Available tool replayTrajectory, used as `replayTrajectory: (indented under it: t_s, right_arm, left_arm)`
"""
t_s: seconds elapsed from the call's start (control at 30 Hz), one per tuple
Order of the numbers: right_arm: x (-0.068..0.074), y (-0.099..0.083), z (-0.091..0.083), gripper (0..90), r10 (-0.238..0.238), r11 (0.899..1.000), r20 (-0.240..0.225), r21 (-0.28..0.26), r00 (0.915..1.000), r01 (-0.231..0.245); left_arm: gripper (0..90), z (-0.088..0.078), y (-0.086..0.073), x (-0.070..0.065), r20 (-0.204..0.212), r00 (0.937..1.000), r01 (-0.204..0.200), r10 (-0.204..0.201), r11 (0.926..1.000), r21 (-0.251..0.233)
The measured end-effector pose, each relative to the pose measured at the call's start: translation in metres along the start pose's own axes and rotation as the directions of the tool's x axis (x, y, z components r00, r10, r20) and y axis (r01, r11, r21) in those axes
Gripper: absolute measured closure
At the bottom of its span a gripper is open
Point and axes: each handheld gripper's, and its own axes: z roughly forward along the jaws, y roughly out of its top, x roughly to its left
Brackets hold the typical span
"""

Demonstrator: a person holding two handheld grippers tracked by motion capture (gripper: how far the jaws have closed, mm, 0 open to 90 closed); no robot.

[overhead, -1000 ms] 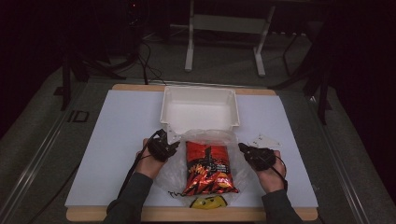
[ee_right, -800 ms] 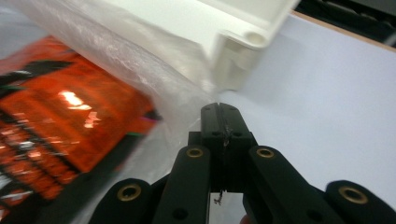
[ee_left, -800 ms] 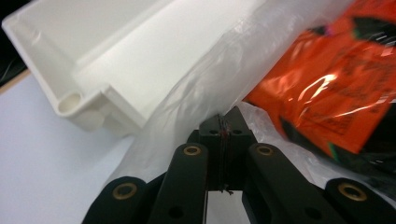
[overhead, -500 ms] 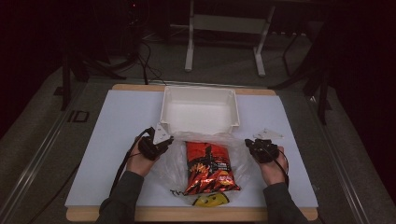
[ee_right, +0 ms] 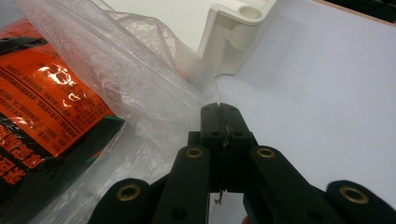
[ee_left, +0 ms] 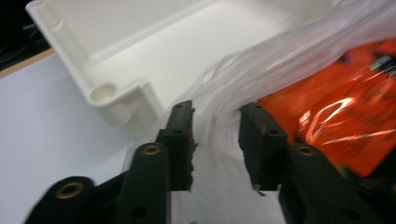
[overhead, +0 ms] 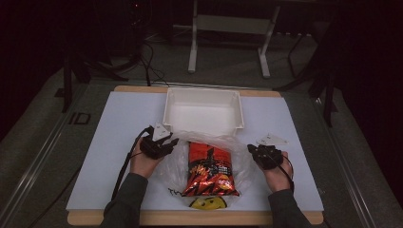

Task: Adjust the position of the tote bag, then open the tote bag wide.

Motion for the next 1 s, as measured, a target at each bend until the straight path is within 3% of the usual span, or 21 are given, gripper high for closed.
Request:
replayTrajectory:
  t_s: [0.17, 0.33, 0.5, 0.7, 1.0]
  right_arm:
    - [-0.001, 0.000, -0.003, 88.2, 0.004, 1.000, -0.010, -0.010, 0.9999, -0.004]
    - [0.000, 0.000, -0.005, 87.1, -0.002, 1.000, -0.017, -0.017, 0.9999, 0.002]
    - [0.001, 0.002, -0.010, 79.1, -0.007, 0.999, -0.031, -0.037, 0.9995, 0.006]
    - [0.003, 0.005, -0.020, 65.0, -0.029, 0.996, -0.042, -0.082, 0.9987, 0.026]
    - [0.017, 0.008, -0.042, 61.3, -0.092, 0.986, -0.080, -0.144, 0.9925, 0.080]
  left_arm:
    - [57.6, -0.006, 0.002, 0.001, 0.040, 0.9979, 0.052, -0.051, 0.9984, -0.023]
    - [56.1, -0.015, 0.005, -0.003, 0.087, 0.9919, 0.096, -0.092, 0.9945, -0.041]
    - [54.2, -0.022, 0.008, -0.006, 0.109, 0.9886, 0.110, -0.104, 0.9924, -0.055]
    - [53.2, -0.029, 0.009, -0.011, 0.131, 0.9868, 0.104, -0.095, 0.9926, -0.062]
    - [52.3, -0.038, 0.009, -0.024, 0.178, 0.9819, 0.077, -0.066, 0.9955, -0.055]
